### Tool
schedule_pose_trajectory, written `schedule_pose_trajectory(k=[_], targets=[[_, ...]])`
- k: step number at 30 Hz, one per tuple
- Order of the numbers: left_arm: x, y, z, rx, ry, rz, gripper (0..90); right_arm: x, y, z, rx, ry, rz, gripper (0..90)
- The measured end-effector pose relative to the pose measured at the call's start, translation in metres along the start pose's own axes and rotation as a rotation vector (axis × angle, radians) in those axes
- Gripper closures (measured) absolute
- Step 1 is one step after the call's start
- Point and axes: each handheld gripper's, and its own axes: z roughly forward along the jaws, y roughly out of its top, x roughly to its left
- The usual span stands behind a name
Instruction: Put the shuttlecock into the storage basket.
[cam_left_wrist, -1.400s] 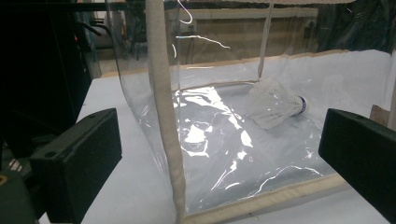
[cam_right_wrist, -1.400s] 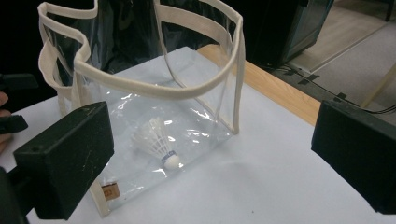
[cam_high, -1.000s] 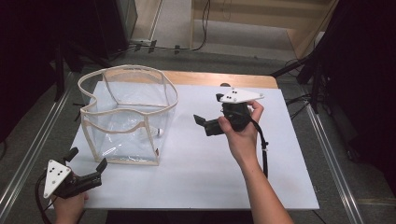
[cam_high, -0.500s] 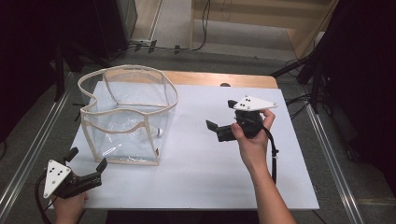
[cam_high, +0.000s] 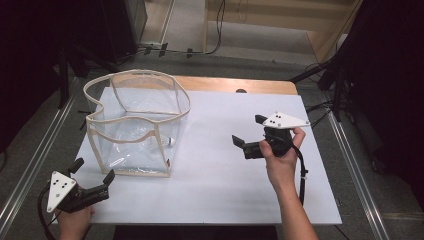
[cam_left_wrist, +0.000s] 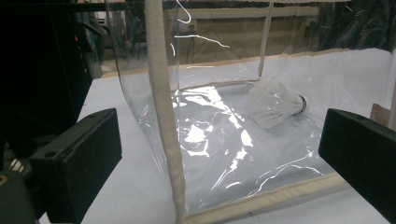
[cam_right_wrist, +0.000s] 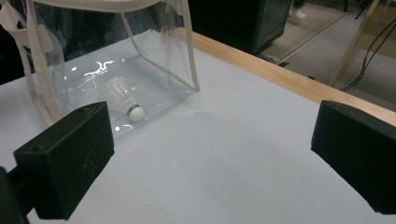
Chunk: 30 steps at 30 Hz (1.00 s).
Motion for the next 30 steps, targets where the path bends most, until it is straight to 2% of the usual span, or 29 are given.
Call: schedule_pose_trajectory(k=[18, 30], targets=[[-0.001, 0.0, 0.0, 0.001, 0.001, 0.001, 0.0, -0.02, -0.035, -0.028, -0.006, -0.051, 0.062, 0.0], [-0.001, 0.0, 0.0, 0.002, 0.001, 0.004, 0.0, -0.03, -0.055, -0.04, -0.014, -0.071, 0.091, 0.0]])
